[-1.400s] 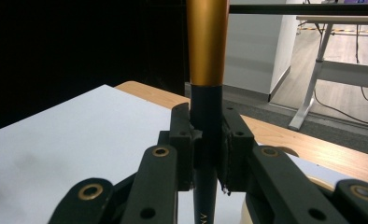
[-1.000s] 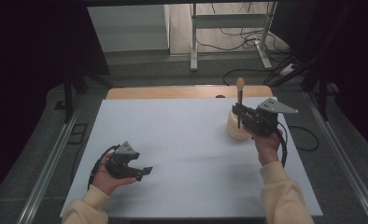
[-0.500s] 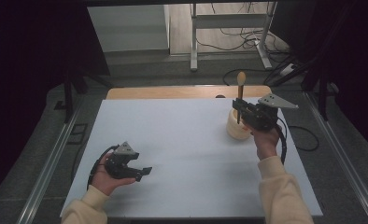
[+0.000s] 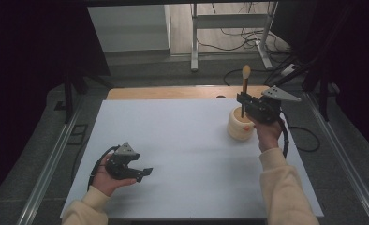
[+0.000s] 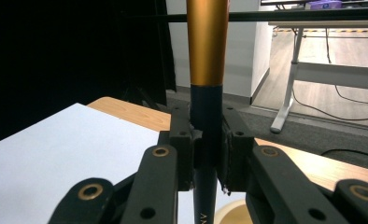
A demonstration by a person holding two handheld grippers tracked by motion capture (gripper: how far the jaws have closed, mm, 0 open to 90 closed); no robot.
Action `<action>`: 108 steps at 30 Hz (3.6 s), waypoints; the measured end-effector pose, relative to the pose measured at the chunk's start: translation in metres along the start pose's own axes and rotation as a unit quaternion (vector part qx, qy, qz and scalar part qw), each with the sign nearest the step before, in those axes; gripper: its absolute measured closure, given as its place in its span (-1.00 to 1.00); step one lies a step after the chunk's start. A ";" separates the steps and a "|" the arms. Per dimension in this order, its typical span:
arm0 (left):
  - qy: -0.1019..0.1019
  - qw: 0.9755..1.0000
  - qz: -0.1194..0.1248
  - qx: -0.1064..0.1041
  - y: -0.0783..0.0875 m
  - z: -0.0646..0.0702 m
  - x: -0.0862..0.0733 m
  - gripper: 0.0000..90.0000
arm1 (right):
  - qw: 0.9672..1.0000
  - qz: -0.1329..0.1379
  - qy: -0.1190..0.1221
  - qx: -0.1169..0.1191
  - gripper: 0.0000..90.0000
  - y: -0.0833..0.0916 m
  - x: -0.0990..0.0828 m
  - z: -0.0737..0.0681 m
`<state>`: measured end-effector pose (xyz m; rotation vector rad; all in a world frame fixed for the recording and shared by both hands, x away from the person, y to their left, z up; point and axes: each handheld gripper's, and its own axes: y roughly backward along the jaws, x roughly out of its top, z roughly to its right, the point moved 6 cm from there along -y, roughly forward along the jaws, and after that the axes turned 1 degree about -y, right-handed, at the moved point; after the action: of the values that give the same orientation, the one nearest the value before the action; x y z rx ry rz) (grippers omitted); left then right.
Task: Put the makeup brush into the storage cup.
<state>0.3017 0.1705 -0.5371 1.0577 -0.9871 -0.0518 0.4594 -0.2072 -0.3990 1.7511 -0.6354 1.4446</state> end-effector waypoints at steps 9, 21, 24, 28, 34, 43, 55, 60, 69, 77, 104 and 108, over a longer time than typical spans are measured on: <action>0.000 1.000 0.000 0.001 0.000 -0.001 0.000 -0.53 | 1.000 -0.005 -0.006 -0.012 0.76 -0.005 -0.003 0.013; 0.002 1.000 0.000 0.001 0.000 -0.001 -0.001 -0.53 | 0.999 -0.008 -0.015 -0.028 0.75 -0.016 -0.013 0.031; 0.003 1.000 -0.001 0.001 0.000 -0.001 -0.001 -0.53 | 0.999 -0.008 -0.020 -0.029 0.75 -0.017 -0.015 0.034; 0.002 1.000 -0.001 0.001 -0.001 -0.001 -0.001 -0.53 | 0.999 -0.010 -0.022 -0.031 0.75 -0.017 -0.016 0.037; 0.001 1.000 -0.001 0.000 -0.001 -0.001 -0.001 -0.53 | 0.999 -0.009 -0.029 -0.038 0.75 -0.018 -0.018 0.042; 0.001 1.000 -0.004 0.000 -0.001 -0.001 -0.001 -0.53 | 0.999 -0.018 -0.026 -0.039 0.75 -0.025 -0.024 0.044; 0.001 1.000 -0.003 0.000 -0.001 -0.001 -0.002 -0.53 | 0.998 -0.028 -0.028 -0.042 0.75 -0.033 -0.034 0.049; 0.000 1.000 -0.004 0.000 -0.001 -0.001 -0.002 -0.53 | 0.998 -0.029 -0.031 -0.046 0.75 -0.035 -0.037 0.051; 0.000 1.000 -0.004 0.000 -0.001 -0.001 -0.002 -0.53 | 0.998 -0.036 -0.032 -0.046 0.75 -0.037 -0.043 0.051; 0.001 1.000 -0.003 0.001 -0.001 -0.002 -0.002 -0.54 | 0.998 -0.039 -0.034 -0.045 0.75 -0.040 -0.054 0.051; -0.001 1.000 -0.006 0.001 -0.001 -0.001 -0.002 -0.54 | 0.996 -0.024 -0.030 -0.086 -0.31 -0.036 -0.061 0.051; -0.002 1.000 -0.006 0.001 -0.002 -0.001 -0.002 -0.54 | 0.995 -0.018 -0.033 -0.087 -0.38 -0.032 -0.058 0.050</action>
<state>0.3022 0.1713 -0.5395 1.0653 -0.9844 -0.0626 0.5005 -0.2343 -0.4660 1.6699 -0.7392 1.2721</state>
